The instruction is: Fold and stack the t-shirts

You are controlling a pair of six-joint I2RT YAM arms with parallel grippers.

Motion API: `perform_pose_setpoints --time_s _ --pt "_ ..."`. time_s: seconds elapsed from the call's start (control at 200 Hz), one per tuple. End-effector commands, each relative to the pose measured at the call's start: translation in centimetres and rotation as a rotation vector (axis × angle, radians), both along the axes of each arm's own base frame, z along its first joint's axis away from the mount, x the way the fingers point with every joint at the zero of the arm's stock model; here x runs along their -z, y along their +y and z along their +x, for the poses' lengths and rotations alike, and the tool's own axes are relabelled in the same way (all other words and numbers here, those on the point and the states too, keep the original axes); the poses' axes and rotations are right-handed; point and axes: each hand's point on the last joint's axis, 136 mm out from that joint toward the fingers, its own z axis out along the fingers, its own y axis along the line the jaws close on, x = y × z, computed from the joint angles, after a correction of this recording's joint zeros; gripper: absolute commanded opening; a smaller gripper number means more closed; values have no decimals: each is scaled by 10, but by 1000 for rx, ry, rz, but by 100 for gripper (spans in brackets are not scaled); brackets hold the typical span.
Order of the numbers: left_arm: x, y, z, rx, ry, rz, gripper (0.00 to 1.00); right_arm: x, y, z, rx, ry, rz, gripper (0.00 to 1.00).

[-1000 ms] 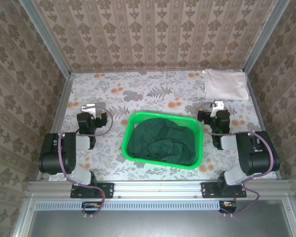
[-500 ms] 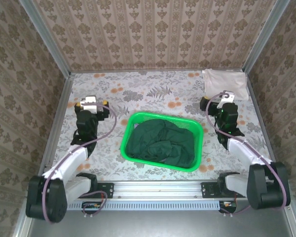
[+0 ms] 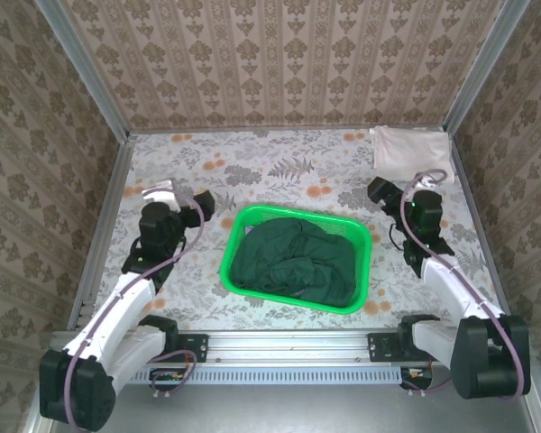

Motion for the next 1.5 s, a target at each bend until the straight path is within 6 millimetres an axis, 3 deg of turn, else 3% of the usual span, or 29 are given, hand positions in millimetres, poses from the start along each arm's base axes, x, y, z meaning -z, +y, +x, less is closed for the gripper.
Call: perform_pose_setpoints --time_s 0.0,0.18,0.285,0.31,0.445,0.53,0.58,0.675,0.745,0.81,0.885,0.97,1.055,1.16,1.205,1.255,1.295,1.355,1.375,1.49 --pt "19 -28 -23 76 196 91 99 18 44 -17 -139 226 -169 91" --pt "67 -52 -52 163 469 286 100 30 110 -60 -408 406 -285 86" --pt "98 -48 -57 136 578 434 99 49 148 -94 -591 447 -341 92" --pt "103 -46 -56 126 598 447 99 55 153 -101 -618 466 -360 98" --pt "119 -53 -55 172 677 397 94 93 162 -116 -652 578 -488 99" --pt "125 -49 -52 158 690 361 91 112 158 -120 -649 670 -529 88" --pt "128 -47 -51 154 701 333 83 118 161 -123 -671 700 -526 79" --pt "128 -46 -49 155 709 303 72 111 173 -125 -707 674 -469 59" --pt "127 -48 -48 158 698 287 65 105 178 -125 -720 647 -437 32" --pt "125 -49 -46 158 690 274 59 81 178 -123 -705 576 -408 9" --pt "125 -49 -43 154 685 274 52 49 184 -116 -692 457 -347 6" --pt "126 -45 -40 132 685 275 35 11 182 -113 -667 334 -302 0" --pt "127 -42 -37 111 686 269 26 -30 179 -111 -642 213 -235 0" --pt "127 -37 -34 82 687 259 23 -80 177 -112 -645 57 -128 0" --pt "127 -35 -34 72 685 253 24 -95 173 -111 -631 26 -97 0" --pt "125 -36 -33 69 679 246 31 -102 171 -113 -634 32 -93 0" --pt "124 -37 -33 75 675 243 28 -95 173 -115 -651 72 -105 5" --pt "124 -37 -34 80 678 244 24 -60 178 -121 -687 199 -141 39" --pt "124 -37 -34 82 677 244 24 -46 181 -125 -710 249 -159 46" --pt "125 -36 -35 77 676 236 24 26 175 -133 -723 494 -331 62"
